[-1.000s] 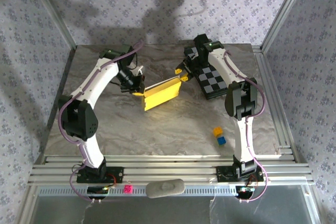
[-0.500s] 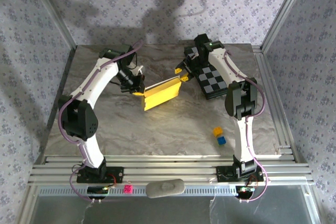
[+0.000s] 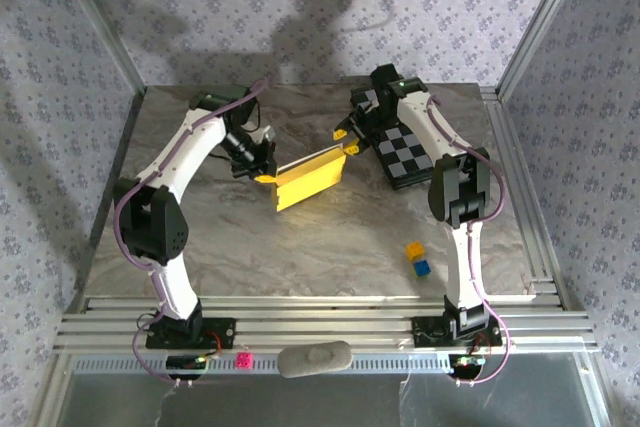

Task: Fold the paper box

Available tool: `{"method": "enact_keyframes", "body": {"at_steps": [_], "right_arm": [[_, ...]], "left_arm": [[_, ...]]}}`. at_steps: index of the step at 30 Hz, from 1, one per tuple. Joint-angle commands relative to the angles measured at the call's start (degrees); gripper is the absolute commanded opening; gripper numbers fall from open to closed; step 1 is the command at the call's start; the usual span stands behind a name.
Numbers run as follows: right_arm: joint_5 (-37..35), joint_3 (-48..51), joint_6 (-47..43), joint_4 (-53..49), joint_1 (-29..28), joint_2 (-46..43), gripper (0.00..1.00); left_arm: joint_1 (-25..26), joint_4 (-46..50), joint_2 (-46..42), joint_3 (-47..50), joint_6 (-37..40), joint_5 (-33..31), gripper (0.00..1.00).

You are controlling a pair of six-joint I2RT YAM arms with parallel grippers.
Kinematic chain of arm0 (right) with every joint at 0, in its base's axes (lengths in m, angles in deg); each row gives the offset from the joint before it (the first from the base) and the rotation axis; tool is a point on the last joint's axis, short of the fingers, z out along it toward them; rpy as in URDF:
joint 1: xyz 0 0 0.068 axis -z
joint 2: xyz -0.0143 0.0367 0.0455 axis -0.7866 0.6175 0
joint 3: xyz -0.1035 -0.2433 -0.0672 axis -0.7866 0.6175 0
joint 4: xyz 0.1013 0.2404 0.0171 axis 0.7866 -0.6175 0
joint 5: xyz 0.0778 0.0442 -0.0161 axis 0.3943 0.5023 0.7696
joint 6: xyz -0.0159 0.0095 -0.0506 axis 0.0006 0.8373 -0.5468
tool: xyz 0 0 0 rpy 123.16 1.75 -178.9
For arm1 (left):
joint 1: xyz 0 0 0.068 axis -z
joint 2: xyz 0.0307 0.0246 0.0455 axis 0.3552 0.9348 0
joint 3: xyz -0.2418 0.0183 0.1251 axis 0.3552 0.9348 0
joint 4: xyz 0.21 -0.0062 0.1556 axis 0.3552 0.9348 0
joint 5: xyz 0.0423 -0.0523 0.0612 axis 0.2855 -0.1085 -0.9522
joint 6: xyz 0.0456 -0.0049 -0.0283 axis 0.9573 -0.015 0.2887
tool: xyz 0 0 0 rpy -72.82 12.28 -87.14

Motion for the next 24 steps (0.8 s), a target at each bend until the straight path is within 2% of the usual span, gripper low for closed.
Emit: {"method": "enact_keyframes", "body": {"at_steps": [1,24], "right_arm": [[1.79,-0.93,-0.01,-1.85,-1.07,1.70,0.39],[1.52,-0.76,0.88,-1.16,-1.45,2.49,0.38]], "left_arm": [[0.71,-4.09,-0.17,0.23,-1.60,4.64,0.04],[0.31,-10.70,-0.96,2.63,-7.78,9.56,0.04]]}}
